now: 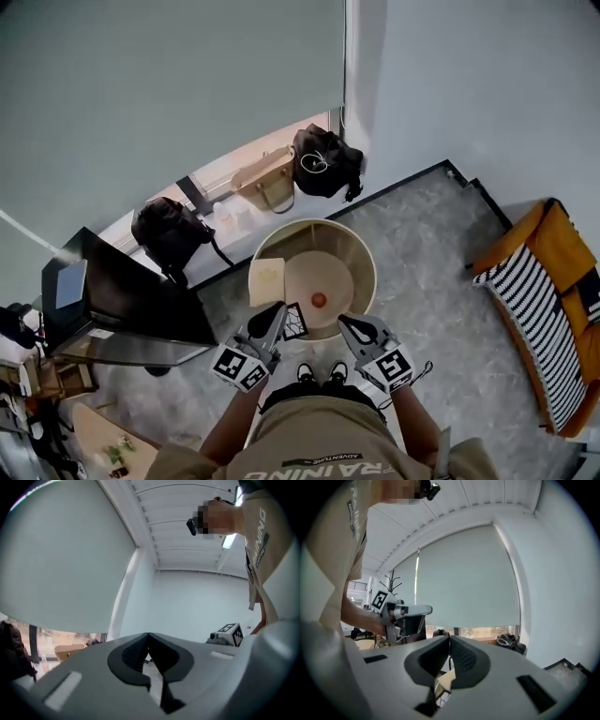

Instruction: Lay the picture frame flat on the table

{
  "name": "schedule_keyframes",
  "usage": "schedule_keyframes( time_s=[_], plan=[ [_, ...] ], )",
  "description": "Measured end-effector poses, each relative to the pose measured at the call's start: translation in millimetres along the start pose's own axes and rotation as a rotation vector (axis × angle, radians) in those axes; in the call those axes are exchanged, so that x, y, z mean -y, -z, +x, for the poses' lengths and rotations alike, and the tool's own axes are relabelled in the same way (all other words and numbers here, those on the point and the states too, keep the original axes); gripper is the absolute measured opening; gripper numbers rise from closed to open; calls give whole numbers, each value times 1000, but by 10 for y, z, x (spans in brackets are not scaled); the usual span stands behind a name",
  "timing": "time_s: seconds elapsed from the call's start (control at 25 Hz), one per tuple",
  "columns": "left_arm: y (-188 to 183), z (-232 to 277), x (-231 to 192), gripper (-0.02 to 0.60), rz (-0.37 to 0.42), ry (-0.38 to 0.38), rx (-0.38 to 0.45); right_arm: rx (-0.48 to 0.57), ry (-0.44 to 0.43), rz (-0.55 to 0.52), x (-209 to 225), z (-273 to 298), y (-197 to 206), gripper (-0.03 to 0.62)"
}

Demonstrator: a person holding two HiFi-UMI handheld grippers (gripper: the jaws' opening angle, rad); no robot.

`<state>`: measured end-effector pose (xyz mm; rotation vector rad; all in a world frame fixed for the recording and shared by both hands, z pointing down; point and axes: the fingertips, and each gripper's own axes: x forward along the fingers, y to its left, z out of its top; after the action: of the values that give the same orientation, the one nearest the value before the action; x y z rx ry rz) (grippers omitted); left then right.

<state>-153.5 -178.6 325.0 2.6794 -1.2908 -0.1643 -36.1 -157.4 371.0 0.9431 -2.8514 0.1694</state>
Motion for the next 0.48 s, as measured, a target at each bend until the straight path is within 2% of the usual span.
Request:
schedule_keyframes(
  time_s=[0.12, 0.24, 0.36, 0.48],
  plan=[
    [-232, -30, 76, 8, 63, -13, 12, 87, 76, 67, 187, -96, -309, 9],
    [-304, -67, 134, 8, 99, -28, -8, 136, 142, 42, 290, -218, -596, 9],
    [-269, -50, 130, 8, 96, -28, -29, 159, 179, -9, 348, -282, -741, 9],
    [-225, -19, 100, 8, 60, -25, -39, 128, 200, -37, 342, -304, -737, 9]
  ],
)
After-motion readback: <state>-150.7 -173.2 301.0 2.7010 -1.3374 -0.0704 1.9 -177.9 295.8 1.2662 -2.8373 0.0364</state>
